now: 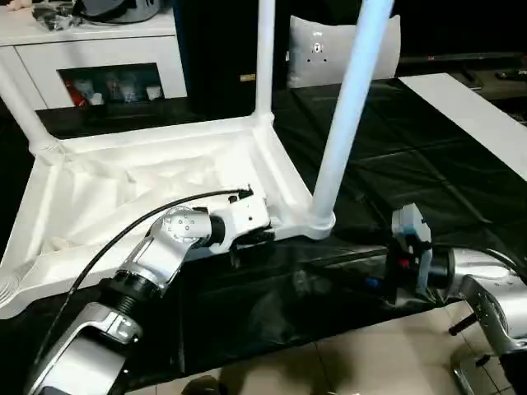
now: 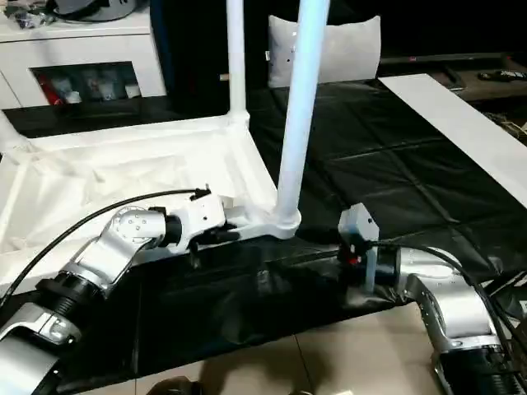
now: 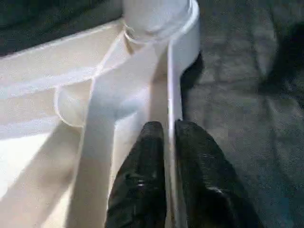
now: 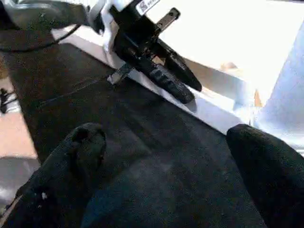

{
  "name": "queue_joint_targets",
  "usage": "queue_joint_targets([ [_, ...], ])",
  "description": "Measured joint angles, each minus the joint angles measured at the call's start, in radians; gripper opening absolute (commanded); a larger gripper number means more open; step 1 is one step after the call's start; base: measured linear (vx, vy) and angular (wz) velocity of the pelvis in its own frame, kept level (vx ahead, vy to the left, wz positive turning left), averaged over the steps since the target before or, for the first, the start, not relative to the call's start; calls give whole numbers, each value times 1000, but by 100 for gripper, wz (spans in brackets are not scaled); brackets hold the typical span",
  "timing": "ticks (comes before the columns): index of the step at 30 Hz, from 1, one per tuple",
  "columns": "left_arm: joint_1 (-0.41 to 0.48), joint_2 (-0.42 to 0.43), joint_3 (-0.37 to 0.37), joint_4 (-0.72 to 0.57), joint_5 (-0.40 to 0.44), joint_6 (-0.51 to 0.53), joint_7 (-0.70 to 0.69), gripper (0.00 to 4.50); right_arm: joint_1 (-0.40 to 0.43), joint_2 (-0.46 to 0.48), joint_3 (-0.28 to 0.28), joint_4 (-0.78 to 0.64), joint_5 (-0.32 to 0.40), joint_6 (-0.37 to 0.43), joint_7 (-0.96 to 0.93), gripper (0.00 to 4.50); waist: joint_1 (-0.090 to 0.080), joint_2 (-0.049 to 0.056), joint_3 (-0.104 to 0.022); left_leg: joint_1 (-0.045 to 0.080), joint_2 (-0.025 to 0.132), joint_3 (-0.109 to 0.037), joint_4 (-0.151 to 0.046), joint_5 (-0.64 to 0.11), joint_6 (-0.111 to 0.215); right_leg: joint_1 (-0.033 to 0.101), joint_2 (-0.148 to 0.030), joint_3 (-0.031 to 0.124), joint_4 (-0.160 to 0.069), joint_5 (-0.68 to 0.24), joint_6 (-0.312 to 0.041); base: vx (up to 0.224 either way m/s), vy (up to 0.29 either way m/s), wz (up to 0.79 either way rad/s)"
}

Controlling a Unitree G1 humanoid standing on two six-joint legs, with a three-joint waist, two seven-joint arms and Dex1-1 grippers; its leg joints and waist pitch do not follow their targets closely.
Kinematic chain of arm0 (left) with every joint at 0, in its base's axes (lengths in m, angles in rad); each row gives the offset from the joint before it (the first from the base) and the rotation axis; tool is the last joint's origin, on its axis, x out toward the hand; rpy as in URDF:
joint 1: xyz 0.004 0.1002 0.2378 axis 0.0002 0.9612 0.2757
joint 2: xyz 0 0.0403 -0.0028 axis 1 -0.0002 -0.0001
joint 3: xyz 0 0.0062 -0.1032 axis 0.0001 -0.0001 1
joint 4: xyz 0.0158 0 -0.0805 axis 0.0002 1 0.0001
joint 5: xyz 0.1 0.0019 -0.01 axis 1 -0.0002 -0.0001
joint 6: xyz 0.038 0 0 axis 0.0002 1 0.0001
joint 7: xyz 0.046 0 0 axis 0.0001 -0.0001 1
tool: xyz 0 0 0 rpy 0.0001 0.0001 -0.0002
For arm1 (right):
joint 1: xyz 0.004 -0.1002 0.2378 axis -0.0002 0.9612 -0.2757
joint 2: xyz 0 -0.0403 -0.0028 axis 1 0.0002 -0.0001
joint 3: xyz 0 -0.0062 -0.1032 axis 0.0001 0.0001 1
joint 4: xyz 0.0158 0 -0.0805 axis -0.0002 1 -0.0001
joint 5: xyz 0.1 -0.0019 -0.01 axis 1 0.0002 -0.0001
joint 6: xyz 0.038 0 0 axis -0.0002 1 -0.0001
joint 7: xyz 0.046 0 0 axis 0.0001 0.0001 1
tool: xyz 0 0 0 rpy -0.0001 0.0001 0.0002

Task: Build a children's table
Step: Rotate leg to tighten, then rotate table base

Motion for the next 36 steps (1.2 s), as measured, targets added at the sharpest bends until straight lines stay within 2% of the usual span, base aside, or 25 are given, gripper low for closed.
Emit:
queue_joint_targets([
  [3,2,-12,26,-9,-17,13,34,104,1,46,0,-48,16,49,-70,450,0,1,0,0,1,0,-1,0,0,-1,1,0,0,0,0,0,0,0],
  [4,3,-14,34,-16,-25,17,44,131,1,57,1,-59,26,74,-84,450,0,2,0,0,1,0,-1,0,0,-1,1,0,0,0,0,0,0,0],
  [6,16,-13,73,-53,-42,37,77,141,0,75,5,-77,54,132,-103,450,0,3,0,-1,1,0,-1,0,0,-1,1,0,0,1,-1,0,0,0],
  [9,71,-2,143,-142,-79,82,111,149,0,119,24,-111,81,173,-119,450,-7,4,0,0,1,0,-1,0,0,-1,1,0,0,2,-3,0,0,0],
  [10,88,-1,157,-165,-89,94,116,175,1,127,33,-122,81,175,-123,450,-7,5,0,-1,1,0,-1,0,0,-1,1,0,0,1,-2,0,0,0],
  [11,124,4,182,-213,-110,115,119,175,-1,155,39,-132,86,177,-141,450,-8,5,0,-1,1,0,-1,0,0,-1,1,0,-1,-1,1,0,0,0],
  [14,213,17,221,-341,-154,173,121,201,-14,231,51,-131,83,171,-214,450,-18,6,1,-1,1,0,-1,0,0,-1,1,0,-1,-1,1,0,0,0],
  [15,221,21,224,-359,-155,182,122,214,-23,237,54,-127,77,170,-228,450,-16,7,1,-1,0,-1,-1,0,0,-1,1,0,-1,-1,1,0,0,0],
  [16,258,37,241,-408,-155,196,134,222,-52,267,55,-100,67,160,-263,450,-19,8,1,-1,0,-1,-1,0,0,-1,1,0,-1,-1,1,0,0,0],
  [18,364,64,279,-522,-156,226,154,232,-101,341,37,-39,49,125,-356,450,-37,10,1,0,0,-1,-1,0,-1,-1,1,0,0,-1,1,0,0,0],
  [22,485,72,308,-633,-190,297,158,269,-116,390,33,13,21,105,-442,450,-30,11,2,-1,0,-2,-2,0,-1,-2,1,0,-1,-2,2,0,0,0],
  [24,581,101,314,-755,-233,332,129,277,-142,430,36,89,-29,73,-542,450,-33,11,2,-1,0,-2,-2,-1,-2,-2,1,1,-1,-2,3,0,0,0],
  [25,601,106,309,-786,-245,343,117,304,-147,429,32,113,-45,63,-565,450,-32,11,2,-2,-1,-2,-3,-1,-2,-2,1,1,-2,-2,3,0,0,0],
  [26,616,114,308,-811,-260,358,107,309,-151,434,29,136,-58,50,-591,450,-26,10,2,-2,-1,-2,-3,-1,-2,-2,1,1,-2,-2,3,0,0,0],
  [28,631,129,309,-840,-274,379,98,315,-165,439,27,164,-66,35,-619,450,-24,10,2,-1,-1,-2,-3,-1,-2,-2,1,2,-1,-2,3,0,0,0],
  [29,637,143,309,-850,-278,393,91,346,-185,441,24,191,-78,24,-642,450,-24,10,2,-1,-1,-2,-3,-1,-2,-2,1,2,-1,-2,3,0,0,0],
  [32,673,198,306,-863,-286,413,49,354,-230,441,-6,246,-92,20,-692,450,-26,11,2,-1,-2,-2,-3,-1,-2,-2,1,4,-1,-2,3,0,0,0],
  [36,709,242,279,-737,-212,367,49,378,-278,443,-32,323,-105,-15,-746,450,-25,11,3,-1,-3,-2,-3,-1,-2,-2,1,5,-1,-2,4,0,0,0],
])
